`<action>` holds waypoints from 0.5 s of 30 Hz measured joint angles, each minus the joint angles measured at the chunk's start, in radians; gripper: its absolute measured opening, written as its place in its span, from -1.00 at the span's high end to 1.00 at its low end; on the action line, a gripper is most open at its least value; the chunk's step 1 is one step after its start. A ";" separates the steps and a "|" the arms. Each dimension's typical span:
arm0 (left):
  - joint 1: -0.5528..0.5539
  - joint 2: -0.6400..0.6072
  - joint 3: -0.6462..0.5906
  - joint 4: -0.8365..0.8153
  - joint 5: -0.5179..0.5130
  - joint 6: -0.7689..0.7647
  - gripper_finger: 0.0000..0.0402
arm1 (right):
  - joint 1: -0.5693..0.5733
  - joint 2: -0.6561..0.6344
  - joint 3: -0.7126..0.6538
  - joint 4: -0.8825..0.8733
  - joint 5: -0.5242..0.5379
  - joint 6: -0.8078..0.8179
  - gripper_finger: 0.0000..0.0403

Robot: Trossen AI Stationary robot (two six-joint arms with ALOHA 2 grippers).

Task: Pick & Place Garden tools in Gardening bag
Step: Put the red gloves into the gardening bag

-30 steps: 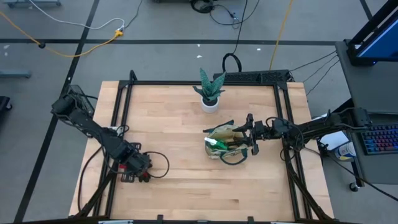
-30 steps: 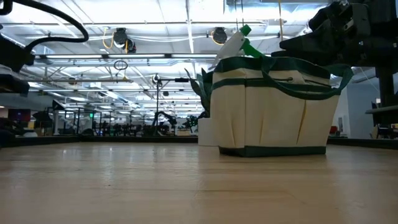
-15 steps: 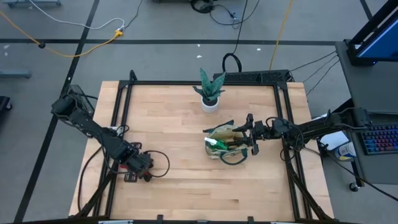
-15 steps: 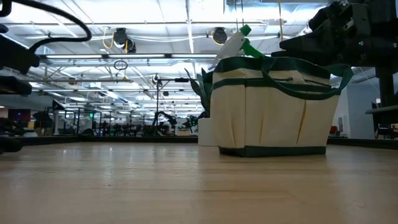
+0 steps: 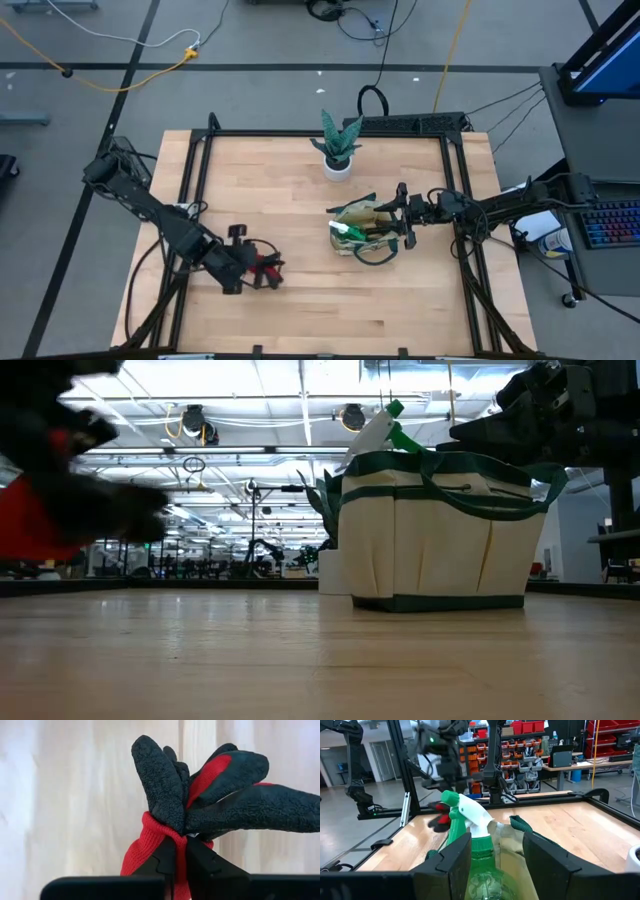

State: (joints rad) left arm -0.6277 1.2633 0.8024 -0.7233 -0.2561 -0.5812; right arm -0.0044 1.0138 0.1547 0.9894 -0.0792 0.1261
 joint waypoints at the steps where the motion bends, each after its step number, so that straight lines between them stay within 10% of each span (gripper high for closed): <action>1: 0.000 0.000 0.012 0.026 -0.031 0.021 0.89 | 0.000 0.000 0.000 0.000 0.000 0.000 0.16; 15: 0.033 0.000 0.040 0.588 -0.305 0.435 0.88 | 0.048 0.000 0.000 0.075 0.000 -0.054 0.16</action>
State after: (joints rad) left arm -0.5950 1.2629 0.8425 -0.1350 -0.5609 -0.1460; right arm 0.0438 1.0142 0.1543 1.0647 -0.0789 0.0716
